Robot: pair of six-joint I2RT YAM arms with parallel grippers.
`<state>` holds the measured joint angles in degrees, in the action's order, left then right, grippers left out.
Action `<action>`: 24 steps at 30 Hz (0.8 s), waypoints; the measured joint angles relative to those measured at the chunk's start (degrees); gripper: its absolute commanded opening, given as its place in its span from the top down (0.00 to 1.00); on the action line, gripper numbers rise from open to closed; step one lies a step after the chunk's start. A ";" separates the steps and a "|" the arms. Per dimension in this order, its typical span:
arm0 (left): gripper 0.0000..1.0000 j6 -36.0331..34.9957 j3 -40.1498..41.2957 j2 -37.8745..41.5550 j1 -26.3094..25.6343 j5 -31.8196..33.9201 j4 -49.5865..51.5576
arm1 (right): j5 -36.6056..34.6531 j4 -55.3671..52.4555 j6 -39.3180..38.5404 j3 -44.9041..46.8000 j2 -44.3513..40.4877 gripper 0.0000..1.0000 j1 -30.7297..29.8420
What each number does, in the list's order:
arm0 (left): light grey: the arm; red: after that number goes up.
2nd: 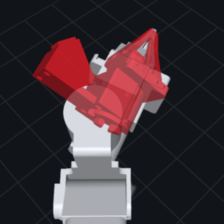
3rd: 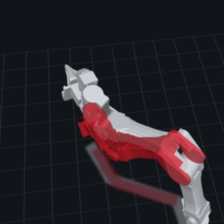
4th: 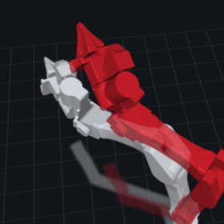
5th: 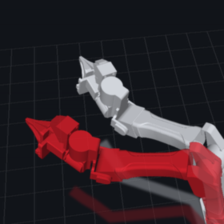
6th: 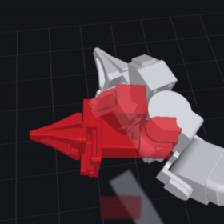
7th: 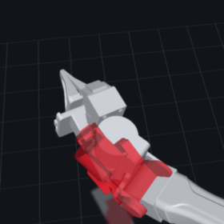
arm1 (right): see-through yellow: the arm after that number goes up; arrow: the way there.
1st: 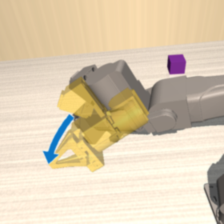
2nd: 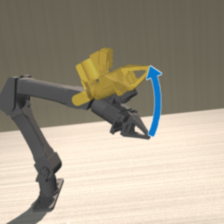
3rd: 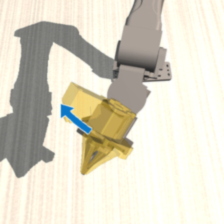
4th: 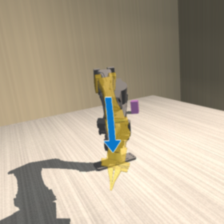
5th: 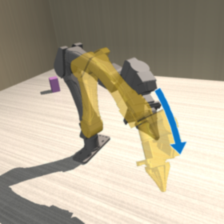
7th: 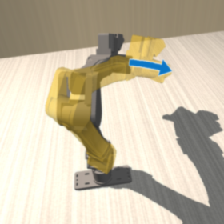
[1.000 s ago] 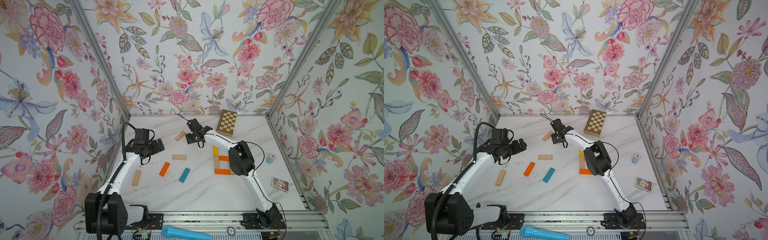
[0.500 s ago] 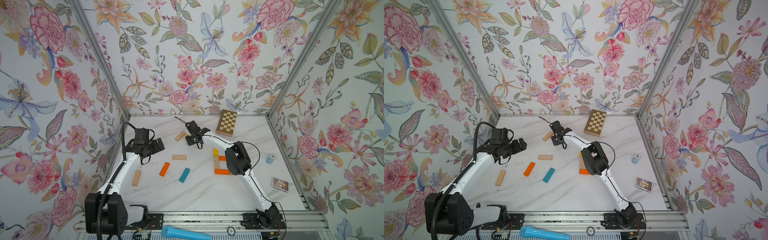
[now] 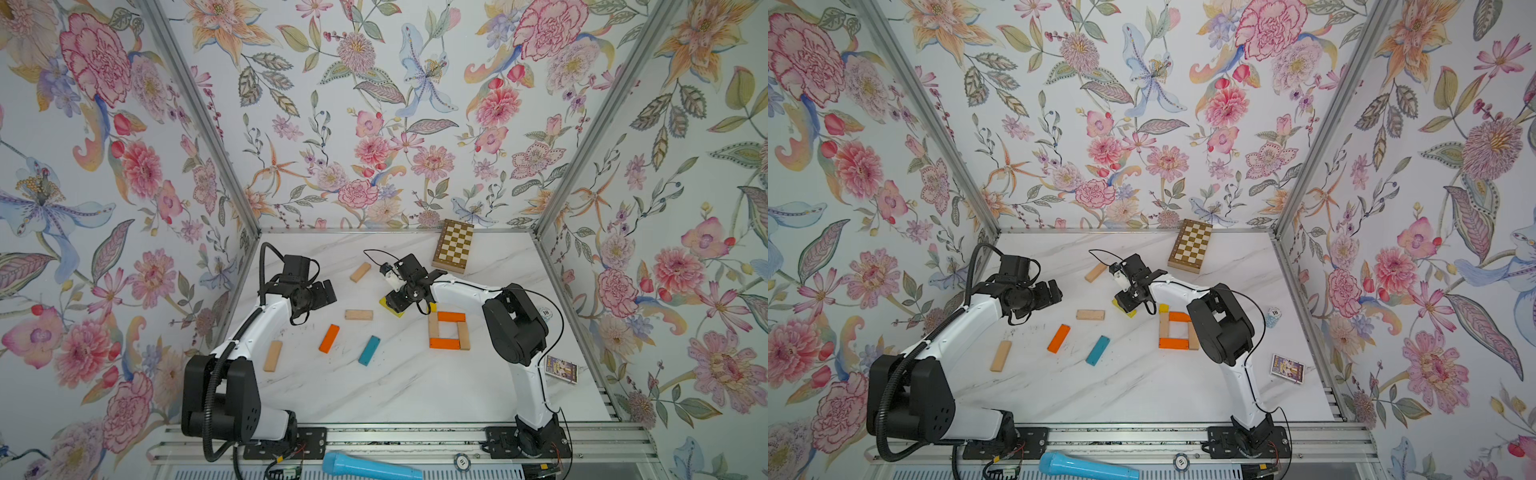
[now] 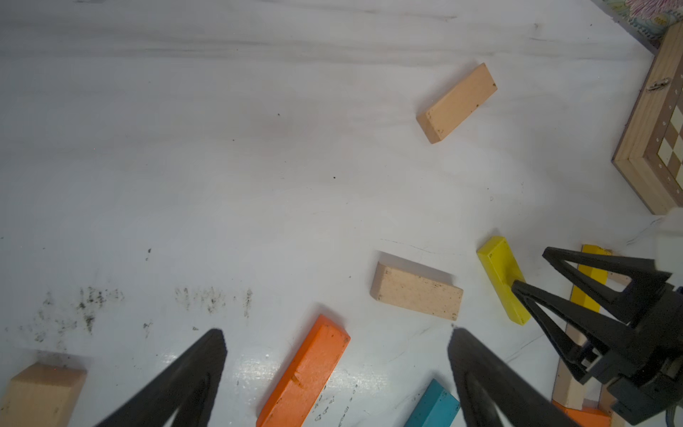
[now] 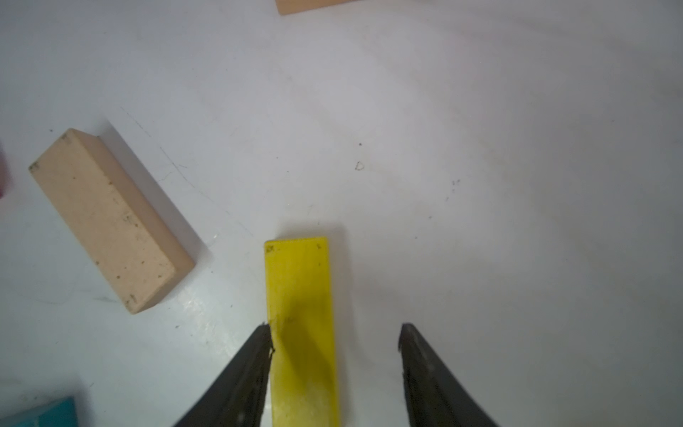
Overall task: Assemble the number 6 with building blocks
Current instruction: Move the building block to the center of the board.
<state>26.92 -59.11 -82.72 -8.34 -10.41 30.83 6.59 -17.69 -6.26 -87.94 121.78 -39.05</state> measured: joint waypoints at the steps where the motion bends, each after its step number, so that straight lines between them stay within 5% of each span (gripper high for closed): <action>1: 0.03 0.00 -0.46 -0.55 -0.61 0.02 0.02 | 0.09 0.83 -0.22 0.76 -0.46 0.41 0.20; 10: 0.03 -0.02 -1.86 -1.31 -1.70 0.61 1.22 | 0.07 4.61 -0.61 10.58 -3.82 0.42 -3.30; 24: 0.03 0.22 -1.88 -2.03 -1.70 1.66 2.58 | -0.17 7.91 -0.46 12.61 -4.42 0.49 -0.04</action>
<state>27.14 -60.99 -84.75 -10.04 -8.75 33.41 6.42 -9.78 -6.72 -75.33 117.36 -39.09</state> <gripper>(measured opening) 0.969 0.523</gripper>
